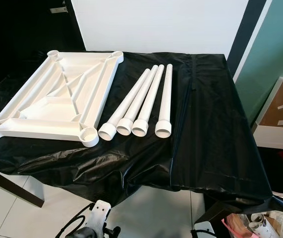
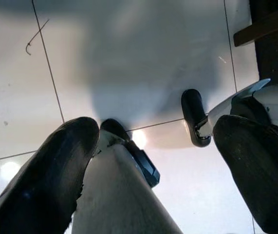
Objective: Building children table
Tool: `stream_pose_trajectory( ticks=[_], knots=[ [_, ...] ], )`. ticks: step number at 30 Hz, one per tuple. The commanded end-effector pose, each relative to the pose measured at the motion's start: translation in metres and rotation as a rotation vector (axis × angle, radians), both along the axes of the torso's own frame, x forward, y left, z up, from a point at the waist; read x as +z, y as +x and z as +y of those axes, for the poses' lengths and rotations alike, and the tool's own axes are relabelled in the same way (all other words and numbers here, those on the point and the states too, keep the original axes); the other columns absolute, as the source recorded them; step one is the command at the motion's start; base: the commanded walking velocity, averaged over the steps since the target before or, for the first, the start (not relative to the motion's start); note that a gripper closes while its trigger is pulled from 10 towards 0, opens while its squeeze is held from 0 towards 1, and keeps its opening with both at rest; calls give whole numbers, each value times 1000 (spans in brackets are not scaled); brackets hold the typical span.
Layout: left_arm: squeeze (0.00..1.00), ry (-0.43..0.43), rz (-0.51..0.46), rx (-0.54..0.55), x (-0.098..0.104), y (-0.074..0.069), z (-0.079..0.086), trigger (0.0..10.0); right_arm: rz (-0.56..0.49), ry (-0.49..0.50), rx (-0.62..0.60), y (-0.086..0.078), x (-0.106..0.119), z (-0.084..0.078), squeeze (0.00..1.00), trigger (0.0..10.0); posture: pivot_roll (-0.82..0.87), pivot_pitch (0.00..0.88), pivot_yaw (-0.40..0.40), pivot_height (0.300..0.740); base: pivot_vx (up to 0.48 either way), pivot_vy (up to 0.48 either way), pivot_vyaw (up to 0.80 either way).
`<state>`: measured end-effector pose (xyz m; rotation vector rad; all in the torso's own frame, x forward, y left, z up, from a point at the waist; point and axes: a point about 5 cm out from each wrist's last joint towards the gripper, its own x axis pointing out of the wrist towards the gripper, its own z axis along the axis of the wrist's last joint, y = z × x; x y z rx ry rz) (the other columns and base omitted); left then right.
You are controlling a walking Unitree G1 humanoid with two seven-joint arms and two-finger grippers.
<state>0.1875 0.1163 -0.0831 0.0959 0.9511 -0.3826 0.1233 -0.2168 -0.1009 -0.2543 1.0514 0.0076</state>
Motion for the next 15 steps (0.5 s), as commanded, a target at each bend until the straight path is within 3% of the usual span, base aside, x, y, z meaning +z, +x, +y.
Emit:
stream_pose_trajectory(
  ticks=[1, 7, 15],
  knots=[
    [0, 58, 19, 35, -3, -4, 3, 10000, 30, 8, 0, -8, -3, 3, 0, 10000, -48, 0, 5, 740, 0, 0, 0],
    [0, 54, 22, 36, -2, -2, -5, 10000, 28, 10, 5, -7, -3, 4, 0, 10000, -46, 0, 2, 740, 0, 0, 0],
    [0, 55, 31, 37, -2, -2, -10, 10000, 32, 8, 4, -9, -4, 4, 0, 10000, -47, 0, 3, 740, 0, 242, 0]
  ],
)
